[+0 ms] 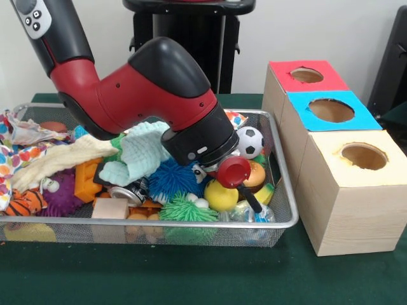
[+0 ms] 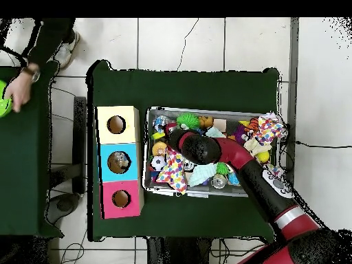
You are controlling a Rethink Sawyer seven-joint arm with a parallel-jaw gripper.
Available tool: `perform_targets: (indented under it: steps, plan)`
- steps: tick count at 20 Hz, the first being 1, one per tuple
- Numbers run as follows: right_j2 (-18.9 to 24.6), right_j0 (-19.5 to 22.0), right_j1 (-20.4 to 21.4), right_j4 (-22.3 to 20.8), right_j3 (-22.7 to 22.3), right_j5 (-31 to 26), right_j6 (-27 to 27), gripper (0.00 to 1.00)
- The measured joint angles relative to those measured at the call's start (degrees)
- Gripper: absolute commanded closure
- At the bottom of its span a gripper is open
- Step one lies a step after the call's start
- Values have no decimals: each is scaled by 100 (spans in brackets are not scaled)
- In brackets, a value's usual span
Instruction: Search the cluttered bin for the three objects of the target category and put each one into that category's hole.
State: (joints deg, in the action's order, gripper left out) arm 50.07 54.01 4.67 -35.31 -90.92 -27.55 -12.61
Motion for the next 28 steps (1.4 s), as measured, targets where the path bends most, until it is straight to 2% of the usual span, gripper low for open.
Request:
perform_targets:
  steps: [7,8,14,28]
  plan:
    - [-7,-20,-4,-1,18,-1,0,0]
    - [-5,-39,6,2,32,-2,0,100]
    - [-7,-50,157,16,30,-91,0,100]
    - [-8,-104,120,14,72,-119,0,100]
